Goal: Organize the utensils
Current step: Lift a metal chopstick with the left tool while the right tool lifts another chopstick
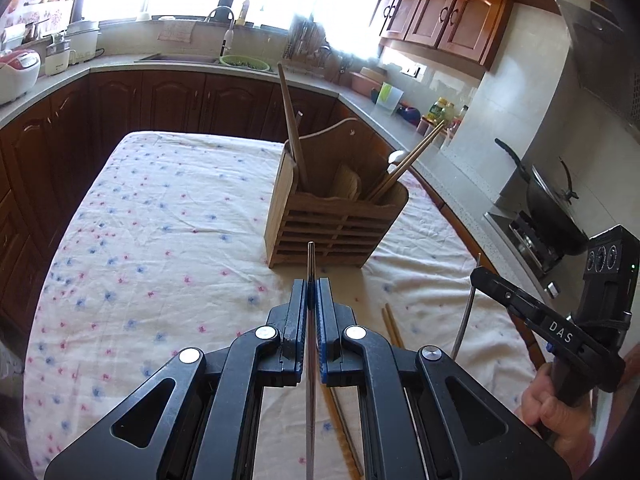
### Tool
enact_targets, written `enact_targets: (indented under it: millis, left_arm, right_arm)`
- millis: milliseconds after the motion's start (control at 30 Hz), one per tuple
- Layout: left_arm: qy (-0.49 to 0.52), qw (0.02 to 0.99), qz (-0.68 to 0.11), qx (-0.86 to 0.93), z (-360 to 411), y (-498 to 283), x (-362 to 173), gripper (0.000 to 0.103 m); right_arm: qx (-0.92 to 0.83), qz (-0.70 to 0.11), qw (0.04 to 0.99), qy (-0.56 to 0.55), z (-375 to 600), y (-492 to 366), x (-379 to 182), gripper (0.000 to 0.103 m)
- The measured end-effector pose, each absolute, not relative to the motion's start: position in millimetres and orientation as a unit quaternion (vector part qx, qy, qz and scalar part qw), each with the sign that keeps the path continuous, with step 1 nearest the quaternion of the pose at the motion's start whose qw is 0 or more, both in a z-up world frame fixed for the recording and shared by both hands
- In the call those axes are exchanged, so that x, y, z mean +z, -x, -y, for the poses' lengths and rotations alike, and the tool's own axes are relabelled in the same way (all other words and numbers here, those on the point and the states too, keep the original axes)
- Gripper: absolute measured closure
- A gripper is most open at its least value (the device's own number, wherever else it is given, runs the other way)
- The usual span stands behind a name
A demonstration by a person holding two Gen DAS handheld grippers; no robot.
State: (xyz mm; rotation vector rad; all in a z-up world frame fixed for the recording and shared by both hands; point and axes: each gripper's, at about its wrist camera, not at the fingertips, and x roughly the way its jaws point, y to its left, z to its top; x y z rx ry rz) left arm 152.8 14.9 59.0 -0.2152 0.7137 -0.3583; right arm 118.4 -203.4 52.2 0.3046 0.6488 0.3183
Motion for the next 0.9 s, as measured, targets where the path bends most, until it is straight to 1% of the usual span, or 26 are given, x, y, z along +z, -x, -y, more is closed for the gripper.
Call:
enact_targets:
  millis: [300, 900]
  left_arm:
    - [0.107, 0.928, -0.308, -0.183, -16.9, -137.6, 89.8, 0.099]
    - [0.105, 0.938, -0.277, -0.18, -17.1, -136.3, 114.4, 0.099]
  right_arm:
    - [0.154, -0.268, 0.939, -0.15, 212.2, -101.9, 84.1, 0.099]
    - [0.148, -0.234, 0.949, -0.152, 225.5, -104.3, 105.3, 0.099]
